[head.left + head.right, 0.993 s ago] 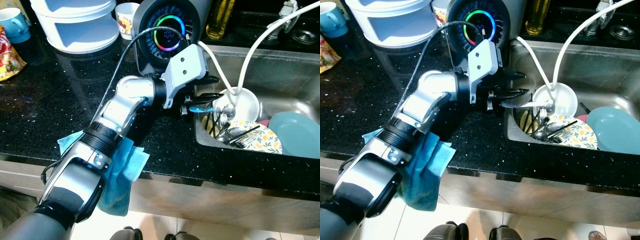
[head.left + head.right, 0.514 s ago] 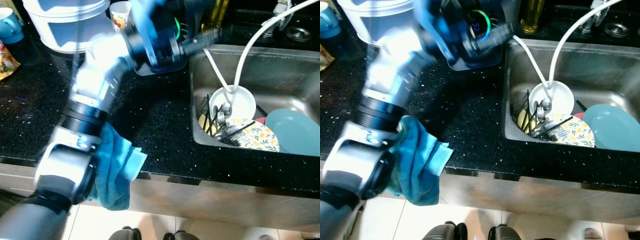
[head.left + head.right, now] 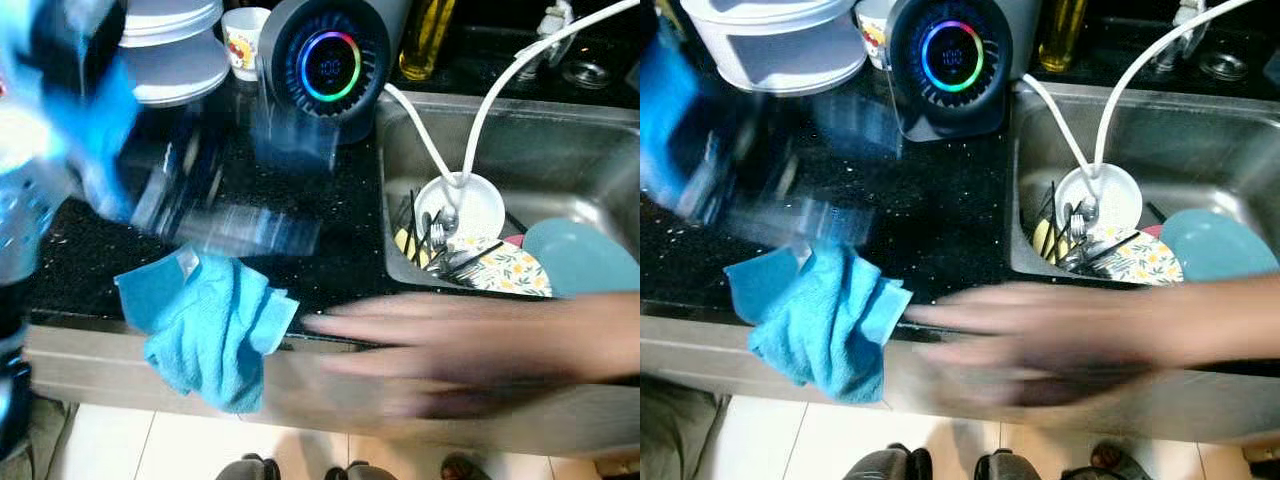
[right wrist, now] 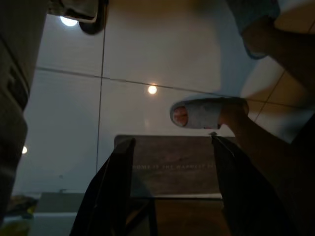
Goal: Kitchen organization
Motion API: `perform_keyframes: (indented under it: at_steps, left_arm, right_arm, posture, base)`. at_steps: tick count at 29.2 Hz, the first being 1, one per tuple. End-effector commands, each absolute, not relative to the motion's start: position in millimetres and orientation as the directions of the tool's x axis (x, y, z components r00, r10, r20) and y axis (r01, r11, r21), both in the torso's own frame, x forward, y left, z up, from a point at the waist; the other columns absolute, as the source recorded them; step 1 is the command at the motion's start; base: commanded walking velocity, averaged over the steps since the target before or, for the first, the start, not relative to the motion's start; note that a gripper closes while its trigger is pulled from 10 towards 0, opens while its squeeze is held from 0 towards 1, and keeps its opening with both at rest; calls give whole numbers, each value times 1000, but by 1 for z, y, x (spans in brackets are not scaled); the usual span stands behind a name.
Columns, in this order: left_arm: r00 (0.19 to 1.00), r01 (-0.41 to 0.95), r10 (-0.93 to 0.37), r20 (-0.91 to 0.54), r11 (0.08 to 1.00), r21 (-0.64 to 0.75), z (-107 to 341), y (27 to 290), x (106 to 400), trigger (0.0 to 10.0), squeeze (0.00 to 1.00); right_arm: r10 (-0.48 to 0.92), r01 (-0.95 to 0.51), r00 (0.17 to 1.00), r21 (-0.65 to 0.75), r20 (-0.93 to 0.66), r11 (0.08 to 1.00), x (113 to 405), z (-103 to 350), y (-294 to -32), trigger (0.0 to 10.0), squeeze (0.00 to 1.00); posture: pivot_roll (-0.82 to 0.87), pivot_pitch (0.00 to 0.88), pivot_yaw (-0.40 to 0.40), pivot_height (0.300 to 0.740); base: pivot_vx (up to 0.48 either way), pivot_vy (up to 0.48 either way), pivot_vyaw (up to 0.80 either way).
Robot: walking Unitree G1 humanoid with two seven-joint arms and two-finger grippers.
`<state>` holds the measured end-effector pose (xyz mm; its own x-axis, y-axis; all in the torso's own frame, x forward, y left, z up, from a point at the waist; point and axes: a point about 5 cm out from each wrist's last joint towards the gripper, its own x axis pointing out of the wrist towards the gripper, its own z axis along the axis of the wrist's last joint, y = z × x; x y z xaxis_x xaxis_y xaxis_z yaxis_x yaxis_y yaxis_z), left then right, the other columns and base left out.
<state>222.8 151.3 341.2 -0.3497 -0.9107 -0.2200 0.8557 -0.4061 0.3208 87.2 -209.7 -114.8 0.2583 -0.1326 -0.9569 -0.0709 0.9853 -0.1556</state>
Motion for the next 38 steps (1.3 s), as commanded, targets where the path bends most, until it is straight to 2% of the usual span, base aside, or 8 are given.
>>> perform_keyframes:
  at_steps: [1,8,12,15,16,20,29,38]
  left_arm:
    - [-396,838,-872,-288,-471,275,337,152,215,10000,0]
    - [-289,903,-785,-548,-413,117,302,177,212,10000,0]
    - [-160,904,-851,-500,-331,273,313,178,229,10000,0]
    - [-22,888,-970,-240,-129,442,339,173,245,10000,0]
    - [-22,888,-970,-240,-129,442,339,173,245,10000,0]
    - [80,896,-984,156,139,421,359,181,249,10000,0]
    - [-128,970,-928,351,-43,240,317,184,203,10000,0]
    - [-76,996,-920,386,-51,75,290,171,182,10000,0]
  right_arm:
    - [-132,-79,233,-154,-964,985,79,-117,-209,10000,0]
    - [-133,-80,236,-156,-962,985,81,-116,-209,10000,0]
    - [-134,-78,234,-156,-963,985,81,-116,-210,10000,0]
    - [-133,-73,234,-154,-963,985,81,-116,-209,10000,0]
    - [-133,-73,234,-154,-963,985,81,-116,-209,10000,0]
    - [-133,-69,234,-153,-963,986,82,-116,-210,10000,0]
    - [-135,-81,238,-158,-962,984,84,-115,-211,10000,0]
    - [-135,-93,242,-161,-961,983,86,-115,-212,10000,0]
  posture:
    - [86,175,-4,740]
    - [86,178,-2,740]
    - [87,178,1,740]
    - [80,182,5,740]
    - [80,182,5,740]
    - [85,183,-2,740]
    - [96,180,-20,740]
    - [112,178,-26,740]
  base:
    - [0,0,0]
    - [0,0,0]
    - [0,0,0]
    - [0,0,0]
    - [0,0,0]
    - [0,0,0]
    - [0,0,0]
    - [0,0,0]
